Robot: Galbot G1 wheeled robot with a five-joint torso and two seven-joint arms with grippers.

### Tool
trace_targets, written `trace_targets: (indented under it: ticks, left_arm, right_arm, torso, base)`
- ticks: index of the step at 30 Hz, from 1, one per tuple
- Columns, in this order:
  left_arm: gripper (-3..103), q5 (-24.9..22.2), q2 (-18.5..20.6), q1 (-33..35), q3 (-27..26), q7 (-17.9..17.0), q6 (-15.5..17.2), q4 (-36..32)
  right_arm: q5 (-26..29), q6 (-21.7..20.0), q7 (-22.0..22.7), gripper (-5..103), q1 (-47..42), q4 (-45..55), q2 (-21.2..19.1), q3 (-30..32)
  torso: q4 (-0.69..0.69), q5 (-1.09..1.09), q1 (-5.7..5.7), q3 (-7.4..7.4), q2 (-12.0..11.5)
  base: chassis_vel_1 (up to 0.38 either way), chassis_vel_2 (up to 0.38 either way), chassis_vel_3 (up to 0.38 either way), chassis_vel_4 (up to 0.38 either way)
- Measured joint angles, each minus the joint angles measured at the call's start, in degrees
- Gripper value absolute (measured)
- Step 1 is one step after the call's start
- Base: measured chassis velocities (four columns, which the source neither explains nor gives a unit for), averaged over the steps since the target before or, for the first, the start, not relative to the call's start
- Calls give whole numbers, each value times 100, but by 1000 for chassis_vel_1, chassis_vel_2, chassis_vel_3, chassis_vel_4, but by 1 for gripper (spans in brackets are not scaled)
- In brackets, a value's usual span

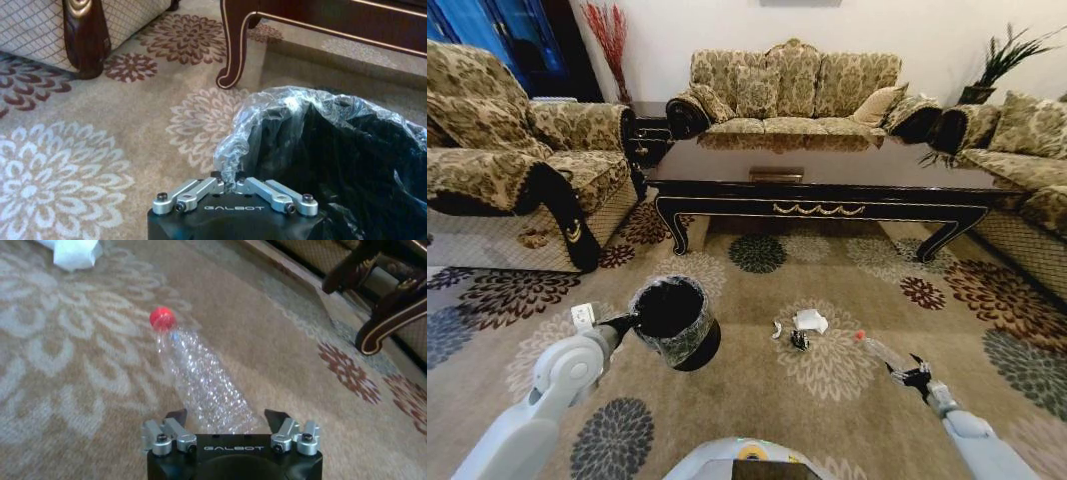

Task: Move to the front of the table and pick up the trash from the floor, then place it into the trash bin.

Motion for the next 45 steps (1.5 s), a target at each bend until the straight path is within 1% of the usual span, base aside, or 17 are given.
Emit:
trace_targets:
  ticks: [1, 3, 6, 7, 8, 10, 13, 17, 22, 25, 27, 28, 33, 35, 38, 42, 45]
  left_arm:
    - [4, 0, -5, 0, 8, -6, 0, 0]
    - [4, 1, -14, 0, 23, -23, 0, 0]
    - [4, 2, -16, -3, 25, -36, 0, 2]
    - [4, 3, -17, -6, 25, -46, -1, 17]
    - [4, 3, -17, -6, 25, -46, -1, 17]
    - [4, 3, -18, -12, 32, -59, -1, 35]
    - [4, 4, -28, -25, 63, -70, -1, 34]
    - [4, 3, -62, -23, 157, -78, 5, -49]
    - [4, 66, -143, -14, 383, -81, 27, -109]
    - [4, 99, -155, -25, 487, -80, 27, -100]
    - [4, 173, -165, -37, 723, -79, 25, -72]
    - [4, 173, -165, -37, 723, -79, 25, -72]
    - [4, 579, -126, -122, 1251, 94, -22, 96]
    - [4, 630, -99, -154, 1305, 133, -35, 129]
    - [4, 679, 119, -587, 1590, 255, -76, 371]
    - [4, 646, 270, -1064, 1878, 326, -111, 557]
    - [4, 661, 418, -1698, 2468, 472, -208, 752]
  right_arm:
    - [-8, -3, 25, 78, -9, 0, 13, 4]
    - [-31, -1, 54, 66, -29, 8, 43, 18]
    - [-36, 7, 63, 61, -45, 24, 56, 21]
    - [-38, 18, 76, 50, -73, 58, 67, 30]
    - [-38, 18, 76, 50, -73, 58, 67, 30]
    - [-42, 68, 75, 41, -130, 118, 69, 57]
    - [-50, 155, 35, 38, -215, 231, 57, 97]
    - [28, 325, -167, 28, -437, 793, -13, 221]
    - [328, 470, -435, 15, -1068, 2491, -204, 457]
    - [479, 510, -503, 13, -1287, 3137, -271, 517]
    - [895, 598, -572, 13, -1641, 4343, -398, 552]
    - [895, 598, -572, 13, -1641, 4343, -398, 552]
    - [2119, 547, -522, 13, -1735, 6386, -810, 185]
    - [2246, 535, -521, 13, -1709, 6590, -891, 114]
    - [2786, 514, -603, 13, -1442, 7476, -1450, -359]
    - [2954, 555, -691, 13, -1244, 7852, -1812, -696]
    - [2991, 678, -707, 13, -1069, 8080, -2087, -1101]
  torso:
    - [0, 0, 0, 0, 0]
    - [2, -3, 0, 0, 0]
    - [1, -3, 0, 0, 0]
    - [1, -2, 0, 0, 0]
    - [1, -2, 0, 0, 0]
    - [1, 0, 0, 0, 0]
    - [-1, 2, 0, 0, 0]
    - [0, 4, 0, 0, 0]
    - [1, -1, 0, 0, 0]
    - [0, 1, 0, 0, 0]
    - [0, -1, 0, 0, 0]
    - [0, -1, 0, 0, 0]
    - [2, -2, 0, 0, 0]
    - [3, -4, 0, 0, 0]
    - [3, -2, 0, 0, 0]
    - [0, 0, 0, 1, 0]
    - [0, 0, 0, 1, 0]
  base:
    - [0, 0, 0, 0]
    - [0, 0, 0, 0]
    - [0, 0, 0, 0]
    - [0, 0, 0, 0]
    - [0, 0, 0, 0]
    - [0, 0, 0, 0]
    - [0, 0, 0, 0]
    - [0, 0, 0, 0]
    - [0, 0, 0, 0]
    - [0, 0, 0, 0]
    - [0, 0, 0, 0]
    - [0, 0, 0, 0]
    - [0, 0, 0, 0]
    - [0, 0, 0, 0]
    - [0, 0, 0, 0]
    - [0, 0, 0, 0]
    - [0, 0, 0, 0]
